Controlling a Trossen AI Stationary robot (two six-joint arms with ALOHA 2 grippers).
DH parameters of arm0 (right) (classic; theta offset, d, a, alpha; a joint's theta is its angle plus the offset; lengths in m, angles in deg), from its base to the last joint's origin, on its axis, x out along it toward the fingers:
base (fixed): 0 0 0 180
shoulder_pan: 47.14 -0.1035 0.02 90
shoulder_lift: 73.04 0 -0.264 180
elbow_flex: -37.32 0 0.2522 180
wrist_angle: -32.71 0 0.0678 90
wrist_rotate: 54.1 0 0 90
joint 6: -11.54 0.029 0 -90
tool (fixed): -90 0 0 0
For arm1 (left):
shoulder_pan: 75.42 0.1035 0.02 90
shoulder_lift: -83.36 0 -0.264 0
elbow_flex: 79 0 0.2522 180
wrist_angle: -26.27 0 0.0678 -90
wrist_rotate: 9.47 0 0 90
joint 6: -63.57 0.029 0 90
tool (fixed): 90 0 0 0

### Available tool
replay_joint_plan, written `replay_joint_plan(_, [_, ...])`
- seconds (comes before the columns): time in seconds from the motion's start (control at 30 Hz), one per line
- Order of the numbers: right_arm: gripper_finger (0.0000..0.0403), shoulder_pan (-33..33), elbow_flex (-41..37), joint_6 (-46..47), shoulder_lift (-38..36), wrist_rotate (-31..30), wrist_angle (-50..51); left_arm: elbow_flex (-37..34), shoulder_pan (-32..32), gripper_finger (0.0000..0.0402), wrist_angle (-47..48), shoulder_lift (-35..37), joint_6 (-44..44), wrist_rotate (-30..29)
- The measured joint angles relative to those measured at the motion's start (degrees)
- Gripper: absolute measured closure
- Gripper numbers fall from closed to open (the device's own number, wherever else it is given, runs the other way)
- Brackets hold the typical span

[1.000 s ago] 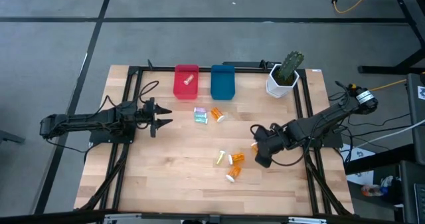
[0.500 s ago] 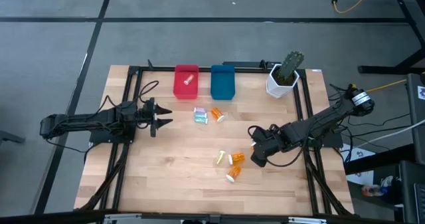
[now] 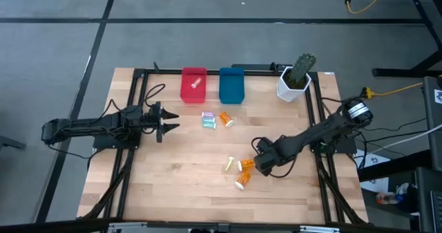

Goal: Pick and place medicine bottles into bin by pill shape (circle, oval)
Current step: Put the orange capsule bottle into the blue bin

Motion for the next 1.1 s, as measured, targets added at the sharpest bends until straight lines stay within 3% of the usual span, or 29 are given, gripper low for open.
replay_joint_plan(0.3, [0.0111,2.4,0.3,-0.1,5.3,0.2,-0.6,0.0,0.0,0.0195,0.0,0.0,0.0,0.0])
replay_joint_plan(0.7, [0.0237,7.7,2.0,-8.7,2.9,-1.4,1.6,0.0,0.0,0.0195,0.0,0.0,0.1,-0.1])
replay_joint_plan(0.93, [0.0227,14.3,8.6,-23.6,2.2,-17.1,1.5,0.0,0.0,0.0195,0.0,0.0,0.1,-0.3])
replay_joint_plan(1.1, [0.0228,20.5,12.4,-37.2,2.2,-28.5,-8.0,0.0,0.0,0.0195,0.0,0.0,0.1,-0.5])
